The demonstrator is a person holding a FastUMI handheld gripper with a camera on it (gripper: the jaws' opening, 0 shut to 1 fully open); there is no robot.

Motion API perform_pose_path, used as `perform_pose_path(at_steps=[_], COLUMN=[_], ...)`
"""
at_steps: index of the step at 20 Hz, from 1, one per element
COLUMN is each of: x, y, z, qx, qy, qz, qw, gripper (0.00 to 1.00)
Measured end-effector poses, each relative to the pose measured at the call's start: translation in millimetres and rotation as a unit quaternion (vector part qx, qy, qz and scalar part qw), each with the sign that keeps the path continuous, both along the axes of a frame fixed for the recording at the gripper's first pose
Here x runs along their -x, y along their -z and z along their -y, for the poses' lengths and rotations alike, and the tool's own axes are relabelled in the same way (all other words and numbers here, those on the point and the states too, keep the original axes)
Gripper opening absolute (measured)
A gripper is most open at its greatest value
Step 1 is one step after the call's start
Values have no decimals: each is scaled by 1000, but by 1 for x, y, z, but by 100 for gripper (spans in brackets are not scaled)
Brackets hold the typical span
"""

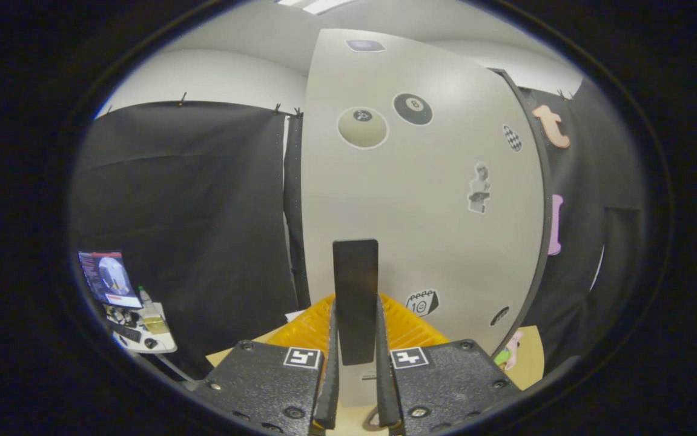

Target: Open the shoe cabinet door, grab the shoes and put them into the shoe cabinet, then close the shoe cabinet door.

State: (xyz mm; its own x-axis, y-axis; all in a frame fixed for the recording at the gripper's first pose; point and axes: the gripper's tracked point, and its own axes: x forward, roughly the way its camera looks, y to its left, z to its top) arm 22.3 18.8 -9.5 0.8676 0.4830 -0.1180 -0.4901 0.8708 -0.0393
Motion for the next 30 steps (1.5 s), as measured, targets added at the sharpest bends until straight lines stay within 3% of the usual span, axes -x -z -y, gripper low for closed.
perform_pose_path(at_steps=[3,8,11,15,19,21,25,28,30], x=[31,69,73,81,84,82,92,122,144], y=[0,-5,-7,-11,-16,-18,-9,-5,2], z=[42,101,127,177,243,271,259,270,255], qx=[-3,-6,-3,12,-10,-2,-34,-53,-51], qy=[2,54,88,162,259,288,233,265,260], qz=[12,27,35,58,61,68,61,88,115], qw=[1000,998,996,985,964,955,970,959,957], gripper=[29,28,19,11,5,4,4,4,5])
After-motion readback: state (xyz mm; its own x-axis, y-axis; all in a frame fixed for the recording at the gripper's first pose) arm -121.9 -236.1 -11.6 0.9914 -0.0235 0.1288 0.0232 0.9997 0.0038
